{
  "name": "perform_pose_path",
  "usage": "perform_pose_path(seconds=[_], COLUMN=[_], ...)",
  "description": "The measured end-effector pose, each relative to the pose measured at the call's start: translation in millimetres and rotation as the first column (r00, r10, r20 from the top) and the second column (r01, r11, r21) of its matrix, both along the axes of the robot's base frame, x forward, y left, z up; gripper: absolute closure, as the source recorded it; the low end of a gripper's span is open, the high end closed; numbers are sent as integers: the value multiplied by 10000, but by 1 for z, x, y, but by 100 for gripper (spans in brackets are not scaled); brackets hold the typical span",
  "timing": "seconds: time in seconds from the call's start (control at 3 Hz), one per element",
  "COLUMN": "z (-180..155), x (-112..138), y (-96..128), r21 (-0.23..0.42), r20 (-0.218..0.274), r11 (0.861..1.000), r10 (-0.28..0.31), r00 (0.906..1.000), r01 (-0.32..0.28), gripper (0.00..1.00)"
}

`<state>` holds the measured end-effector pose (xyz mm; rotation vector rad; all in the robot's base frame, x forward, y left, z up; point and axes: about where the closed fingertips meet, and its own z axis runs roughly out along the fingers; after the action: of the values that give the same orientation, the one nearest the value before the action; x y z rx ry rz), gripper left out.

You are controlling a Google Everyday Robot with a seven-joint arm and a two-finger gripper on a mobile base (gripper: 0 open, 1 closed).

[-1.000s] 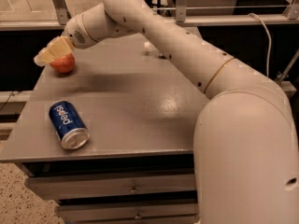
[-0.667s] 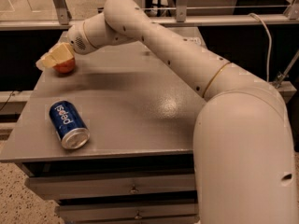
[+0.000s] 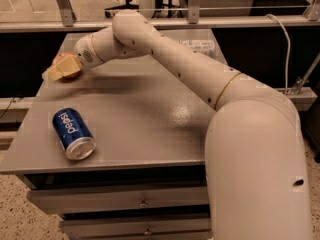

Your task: Pick apple

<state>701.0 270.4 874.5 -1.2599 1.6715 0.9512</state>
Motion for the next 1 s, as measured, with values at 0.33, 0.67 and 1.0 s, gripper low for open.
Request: perform_pose_path(seconds=[0.33,0.67,1.0], z=[-9,-13,-12], x=[6,12,12], y=[0,-11,-19], r21=[141,238,292], r20=[-175,-274,-319], r11=[9997,9980,9962], r10=[-202,-586,-817], r00=[9996,9979,9961], r01=[205,592,826], gripper=[18,51,72])
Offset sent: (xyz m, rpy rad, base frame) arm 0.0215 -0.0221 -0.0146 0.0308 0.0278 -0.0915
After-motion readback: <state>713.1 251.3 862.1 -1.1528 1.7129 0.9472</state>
